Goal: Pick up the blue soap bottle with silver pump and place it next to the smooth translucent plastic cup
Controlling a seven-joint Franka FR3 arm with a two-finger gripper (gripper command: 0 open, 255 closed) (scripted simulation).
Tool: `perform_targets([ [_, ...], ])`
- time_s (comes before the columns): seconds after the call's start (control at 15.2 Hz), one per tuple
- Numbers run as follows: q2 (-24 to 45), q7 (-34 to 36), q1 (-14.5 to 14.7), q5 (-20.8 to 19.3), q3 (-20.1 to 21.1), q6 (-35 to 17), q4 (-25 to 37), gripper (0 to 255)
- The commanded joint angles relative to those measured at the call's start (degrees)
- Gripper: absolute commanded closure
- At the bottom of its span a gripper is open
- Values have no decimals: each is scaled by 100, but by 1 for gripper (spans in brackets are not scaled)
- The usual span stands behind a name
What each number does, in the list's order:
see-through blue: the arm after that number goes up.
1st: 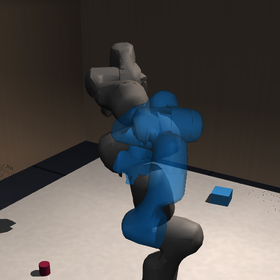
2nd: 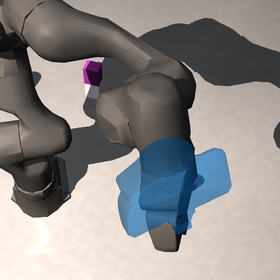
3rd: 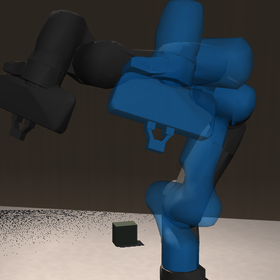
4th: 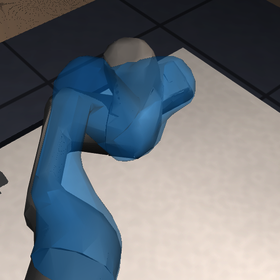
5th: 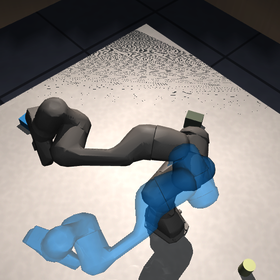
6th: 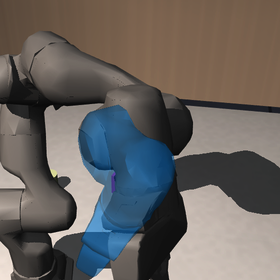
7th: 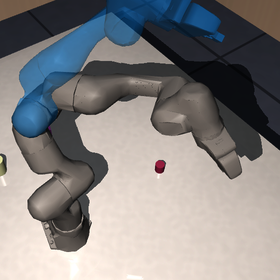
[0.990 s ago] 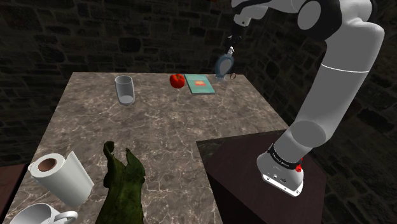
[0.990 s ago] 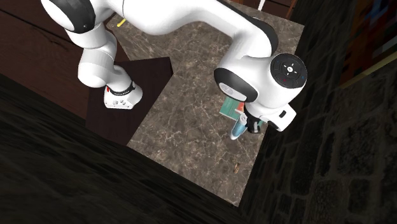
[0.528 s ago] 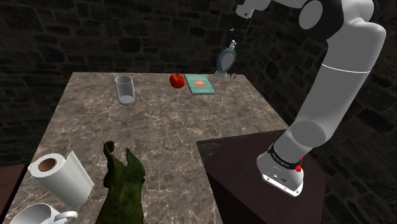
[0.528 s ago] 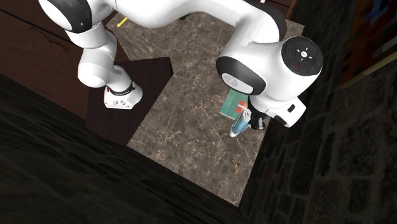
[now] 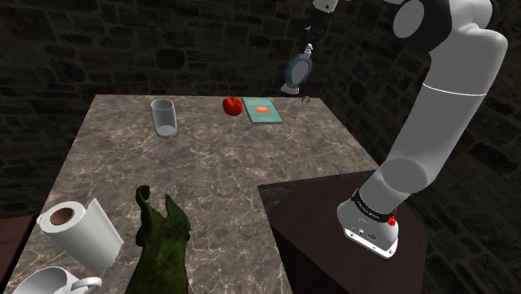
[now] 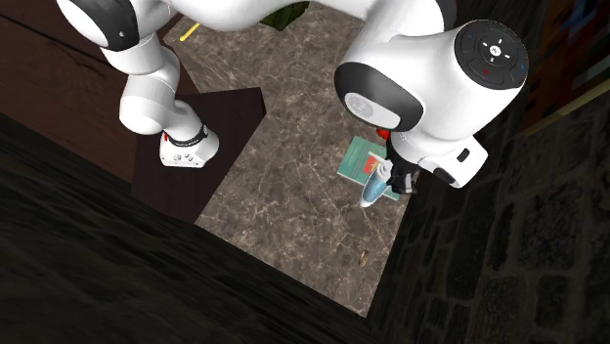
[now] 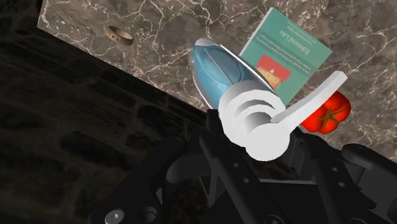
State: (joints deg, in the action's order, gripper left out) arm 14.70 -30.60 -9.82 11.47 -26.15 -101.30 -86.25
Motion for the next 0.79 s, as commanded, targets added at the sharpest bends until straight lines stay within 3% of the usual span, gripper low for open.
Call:
perform_targets([
  [0.0,4,16,-13,-3,-5,162,167,255],
  [0.73,207,65,-155,78,-27,1103,1298,255],
])
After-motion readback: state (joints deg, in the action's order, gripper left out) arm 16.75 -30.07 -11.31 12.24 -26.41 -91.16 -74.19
